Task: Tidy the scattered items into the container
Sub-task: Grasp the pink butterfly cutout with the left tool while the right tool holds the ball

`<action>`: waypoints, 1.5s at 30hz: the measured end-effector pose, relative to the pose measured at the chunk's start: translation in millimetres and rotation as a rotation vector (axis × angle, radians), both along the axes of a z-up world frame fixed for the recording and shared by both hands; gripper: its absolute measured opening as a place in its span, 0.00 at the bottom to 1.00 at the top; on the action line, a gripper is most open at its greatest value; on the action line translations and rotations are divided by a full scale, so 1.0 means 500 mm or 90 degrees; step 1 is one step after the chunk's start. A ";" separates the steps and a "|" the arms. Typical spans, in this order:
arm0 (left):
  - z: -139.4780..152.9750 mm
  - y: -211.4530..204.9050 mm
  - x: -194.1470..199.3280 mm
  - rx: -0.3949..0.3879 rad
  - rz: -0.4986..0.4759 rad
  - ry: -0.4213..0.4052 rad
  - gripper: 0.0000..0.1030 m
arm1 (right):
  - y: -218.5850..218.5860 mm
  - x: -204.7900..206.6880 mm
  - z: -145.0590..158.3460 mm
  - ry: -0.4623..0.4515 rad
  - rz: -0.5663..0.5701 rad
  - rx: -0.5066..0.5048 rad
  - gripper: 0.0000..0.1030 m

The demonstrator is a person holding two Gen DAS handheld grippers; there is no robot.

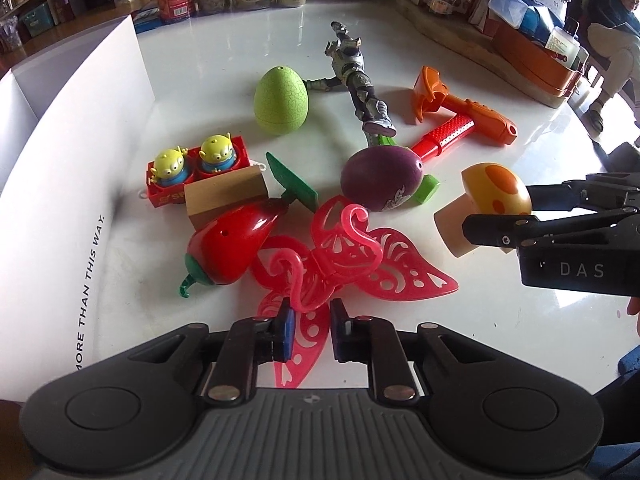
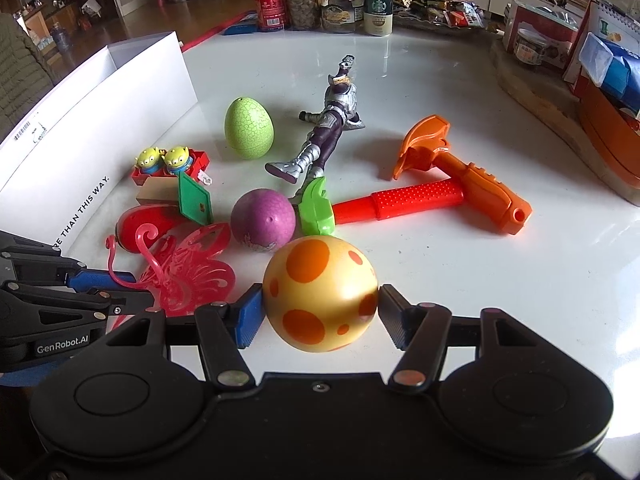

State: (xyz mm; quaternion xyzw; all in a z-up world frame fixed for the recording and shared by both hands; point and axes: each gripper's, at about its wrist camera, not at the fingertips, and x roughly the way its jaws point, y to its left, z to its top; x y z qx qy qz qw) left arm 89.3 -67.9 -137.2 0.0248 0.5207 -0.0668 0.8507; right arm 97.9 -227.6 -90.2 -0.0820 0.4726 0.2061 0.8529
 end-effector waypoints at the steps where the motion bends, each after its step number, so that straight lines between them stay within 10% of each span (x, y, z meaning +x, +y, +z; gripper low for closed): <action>1: 0.000 -0.001 0.000 0.003 0.003 0.001 0.17 | -0.002 0.000 0.001 0.001 -0.002 0.000 0.57; 45: 0.134 0.005 -0.094 0.070 0.018 -0.049 0.00 | 0.000 -0.080 0.059 -0.018 -0.044 -0.002 0.57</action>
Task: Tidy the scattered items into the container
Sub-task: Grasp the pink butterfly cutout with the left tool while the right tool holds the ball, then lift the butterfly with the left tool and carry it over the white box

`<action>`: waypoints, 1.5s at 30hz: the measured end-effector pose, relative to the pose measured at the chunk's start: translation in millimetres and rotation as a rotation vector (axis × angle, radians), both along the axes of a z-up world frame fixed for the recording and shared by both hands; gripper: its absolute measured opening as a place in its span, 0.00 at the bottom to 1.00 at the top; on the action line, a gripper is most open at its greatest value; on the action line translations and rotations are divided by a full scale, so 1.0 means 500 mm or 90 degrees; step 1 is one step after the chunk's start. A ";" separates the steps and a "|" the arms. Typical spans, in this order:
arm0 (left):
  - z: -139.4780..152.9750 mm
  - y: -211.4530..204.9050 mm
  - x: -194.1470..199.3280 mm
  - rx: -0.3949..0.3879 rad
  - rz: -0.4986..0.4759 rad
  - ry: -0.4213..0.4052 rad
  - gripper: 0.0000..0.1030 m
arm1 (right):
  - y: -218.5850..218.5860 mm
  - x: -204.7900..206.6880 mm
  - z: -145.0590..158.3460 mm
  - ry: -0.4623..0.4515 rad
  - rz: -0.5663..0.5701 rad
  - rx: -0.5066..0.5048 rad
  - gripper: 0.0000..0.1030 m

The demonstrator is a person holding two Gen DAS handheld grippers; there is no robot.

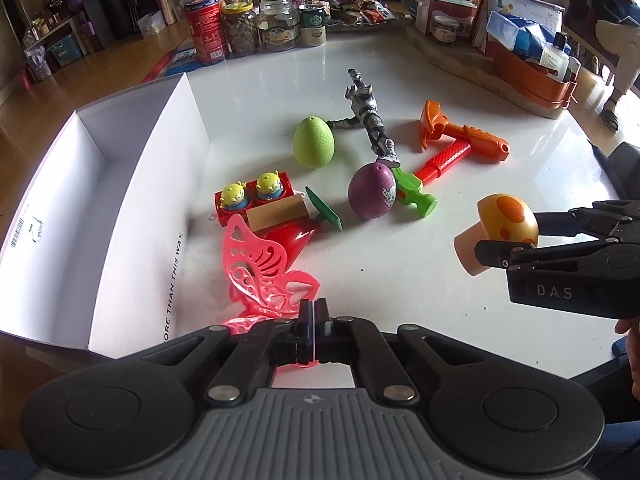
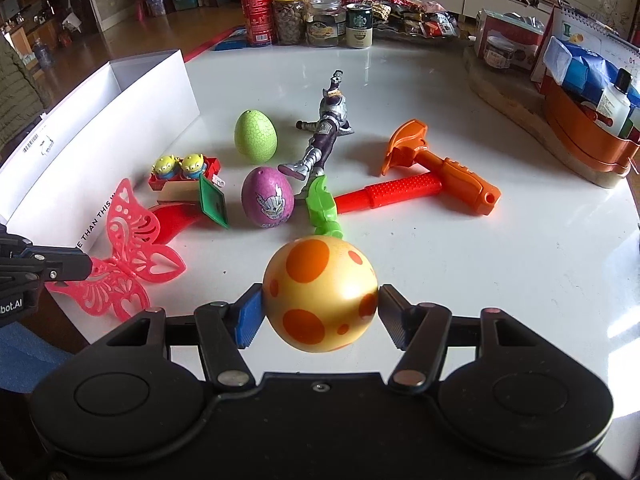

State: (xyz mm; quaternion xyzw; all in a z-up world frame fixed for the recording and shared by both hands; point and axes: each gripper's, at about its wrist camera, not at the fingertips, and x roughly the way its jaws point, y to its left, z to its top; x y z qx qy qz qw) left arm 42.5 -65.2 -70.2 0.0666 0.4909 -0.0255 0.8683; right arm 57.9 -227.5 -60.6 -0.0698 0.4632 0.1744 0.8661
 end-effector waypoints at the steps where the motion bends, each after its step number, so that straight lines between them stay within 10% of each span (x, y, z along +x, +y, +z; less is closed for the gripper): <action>1: -0.005 0.000 0.002 0.001 0.000 0.002 0.00 | 0.000 0.000 0.001 -0.001 -0.001 0.000 0.57; 6: -0.022 0.001 0.003 0.028 0.008 -0.005 0.02 | -0.004 0.003 0.000 -0.002 -0.007 0.007 0.57; 11: -0.018 0.018 -0.010 0.063 0.048 -0.051 0.61 | -0.004 0.006 0.001 -0.001 -0.005 0.013 0.57; 22: -0.035 0.099 -0.014 0.105 -0.015 -0.062 0.89 | -0.015 0.011 0.020 -0.009 -0.002 0.049 0.57; 36: -0.136 0.073 0.064 0.098 -0.060 -0.002 0.89 | -0.037 0.021 0.045 -0.008 -0.010 0.116 0.57; 45: -0.180 0.073 0.118 0.063 -0.056 0.055 0.50 | -0.031 0.028 0.051 -0.010 -0.002 0.134 0.57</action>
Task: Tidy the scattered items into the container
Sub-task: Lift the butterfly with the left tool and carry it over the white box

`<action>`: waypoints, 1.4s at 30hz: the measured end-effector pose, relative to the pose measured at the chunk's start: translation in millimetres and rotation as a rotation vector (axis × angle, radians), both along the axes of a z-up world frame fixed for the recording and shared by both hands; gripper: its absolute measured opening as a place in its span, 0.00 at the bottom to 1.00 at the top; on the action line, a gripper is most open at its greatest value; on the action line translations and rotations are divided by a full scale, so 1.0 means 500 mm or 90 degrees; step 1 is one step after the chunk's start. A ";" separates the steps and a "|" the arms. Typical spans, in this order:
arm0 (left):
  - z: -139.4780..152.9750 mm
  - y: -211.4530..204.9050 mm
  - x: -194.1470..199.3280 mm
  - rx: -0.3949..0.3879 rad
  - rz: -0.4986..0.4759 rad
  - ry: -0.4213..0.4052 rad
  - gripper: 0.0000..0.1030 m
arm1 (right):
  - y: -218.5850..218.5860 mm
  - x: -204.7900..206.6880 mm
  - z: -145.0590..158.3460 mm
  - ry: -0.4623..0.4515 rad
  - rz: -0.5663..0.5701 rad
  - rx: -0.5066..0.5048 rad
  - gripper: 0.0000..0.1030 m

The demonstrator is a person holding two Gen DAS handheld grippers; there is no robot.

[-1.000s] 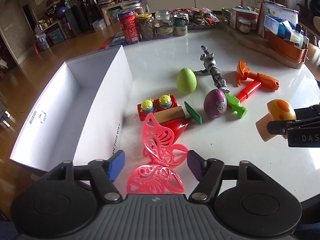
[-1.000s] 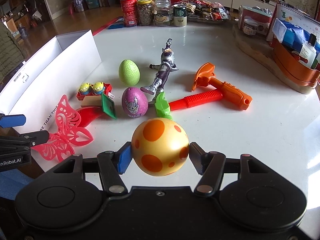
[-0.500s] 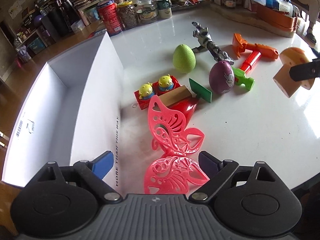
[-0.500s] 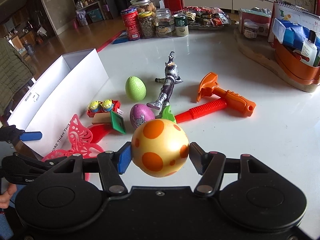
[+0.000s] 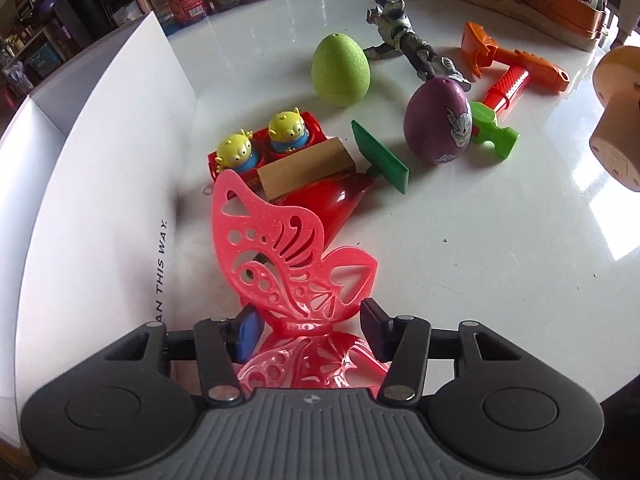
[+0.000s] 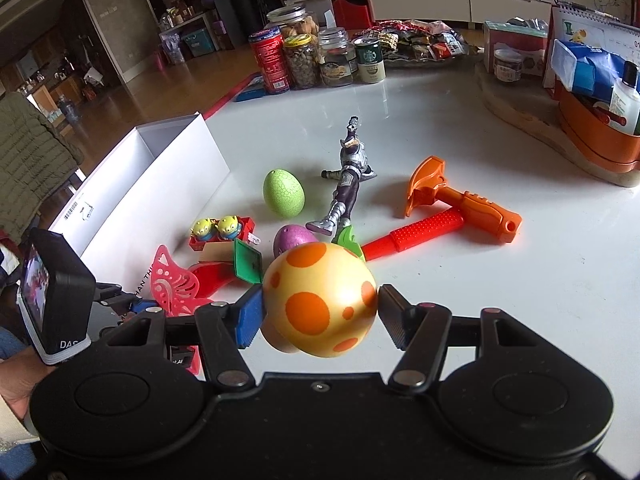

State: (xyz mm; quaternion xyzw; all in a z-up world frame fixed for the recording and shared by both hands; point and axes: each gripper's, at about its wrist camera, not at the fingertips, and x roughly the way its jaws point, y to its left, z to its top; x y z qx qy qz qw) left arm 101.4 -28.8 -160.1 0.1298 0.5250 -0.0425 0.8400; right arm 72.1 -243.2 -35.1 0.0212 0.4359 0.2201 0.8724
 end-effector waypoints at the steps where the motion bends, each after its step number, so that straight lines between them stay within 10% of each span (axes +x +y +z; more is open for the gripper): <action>1: 0.004 0.000 0.002 -0.009 -0.002 -0.002 0.46 | 0.001 0.000 0.001 0.000 0.001 0.002 0.57; 10: 0.060 -0.014 0.007 -0.073 -0.021 -0.009 0.13 | 0.003 -0.001 0.002 -0.006 -0.003 0.004 0.57; 25: 0.095 -0.016 -0.014 -0.075 -0.024 -0.028 0.13 | 0.001 -0.004 0.008 -0.015 -0.001 0.005 0.57; 42: 0.312 0.035 -0.048 -0.063 0.022 -0.131 0.13 | 0.048 -0.011 -0.006 0.000 -0.003 -0.054 0.57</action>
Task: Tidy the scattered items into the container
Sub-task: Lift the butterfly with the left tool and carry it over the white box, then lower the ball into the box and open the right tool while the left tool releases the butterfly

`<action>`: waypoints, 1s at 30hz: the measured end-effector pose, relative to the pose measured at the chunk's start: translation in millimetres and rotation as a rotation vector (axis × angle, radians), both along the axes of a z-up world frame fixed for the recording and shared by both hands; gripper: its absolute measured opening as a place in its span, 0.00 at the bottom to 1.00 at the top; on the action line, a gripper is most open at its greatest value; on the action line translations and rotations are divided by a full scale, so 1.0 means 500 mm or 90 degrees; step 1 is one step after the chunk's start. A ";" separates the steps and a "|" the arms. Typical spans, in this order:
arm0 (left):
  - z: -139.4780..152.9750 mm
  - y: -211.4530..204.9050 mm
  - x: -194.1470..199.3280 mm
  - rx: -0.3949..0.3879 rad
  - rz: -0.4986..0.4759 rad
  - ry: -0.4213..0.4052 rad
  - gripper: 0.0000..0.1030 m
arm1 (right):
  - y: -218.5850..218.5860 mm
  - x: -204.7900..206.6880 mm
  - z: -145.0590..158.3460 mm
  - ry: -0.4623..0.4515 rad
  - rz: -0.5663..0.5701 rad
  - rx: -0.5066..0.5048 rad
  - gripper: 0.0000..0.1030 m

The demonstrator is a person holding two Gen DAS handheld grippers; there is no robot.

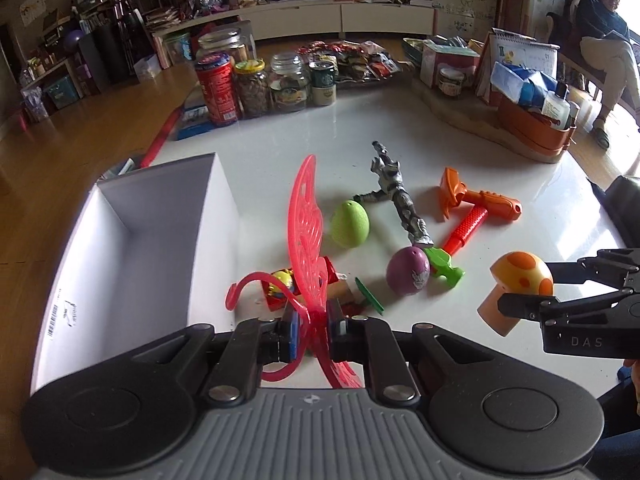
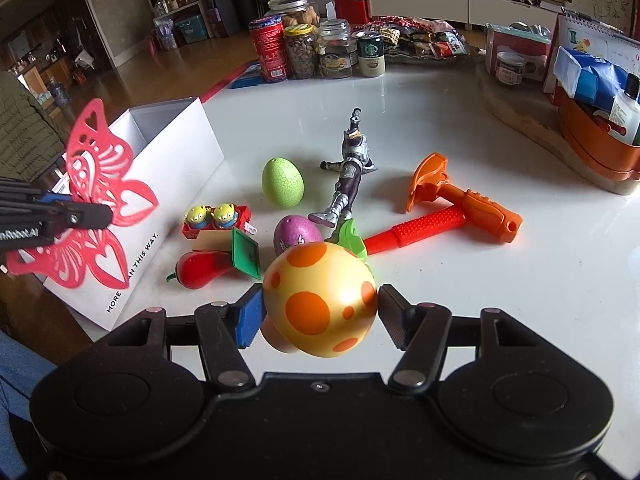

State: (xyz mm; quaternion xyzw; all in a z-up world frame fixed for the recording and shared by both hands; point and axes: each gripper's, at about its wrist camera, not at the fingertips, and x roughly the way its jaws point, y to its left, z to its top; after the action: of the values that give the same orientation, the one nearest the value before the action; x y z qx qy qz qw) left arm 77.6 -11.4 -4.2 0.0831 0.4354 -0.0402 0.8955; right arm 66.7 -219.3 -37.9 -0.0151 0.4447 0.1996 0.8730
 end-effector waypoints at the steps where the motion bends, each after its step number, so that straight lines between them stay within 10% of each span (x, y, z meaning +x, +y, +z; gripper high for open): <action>1: 0.009 0.012 -0.001 -0.001 0.009 -0.003 0.13 | 0.005 -0.001 0.004 0.001 0.000 -0.002 0.57; 12: 0.085 0.163 -0.019 -0.006 0.111 -0.048 0.13 | 0.133 -0.008 0.114 -0.051 0.062 -0.036 0.57; 30: 0.035 0.330 0.015 -0.057 0.239 -0.031 0.13 | 0.438 0.061 0.159 -0.089 0.210 -0.047 0.57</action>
State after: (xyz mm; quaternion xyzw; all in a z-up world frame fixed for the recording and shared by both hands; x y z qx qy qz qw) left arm 84.9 153.5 13.1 -0.0385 0.4191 0.1102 0.9004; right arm 97.2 -0.3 41.5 -0.1336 0.3813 0.3224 0.8560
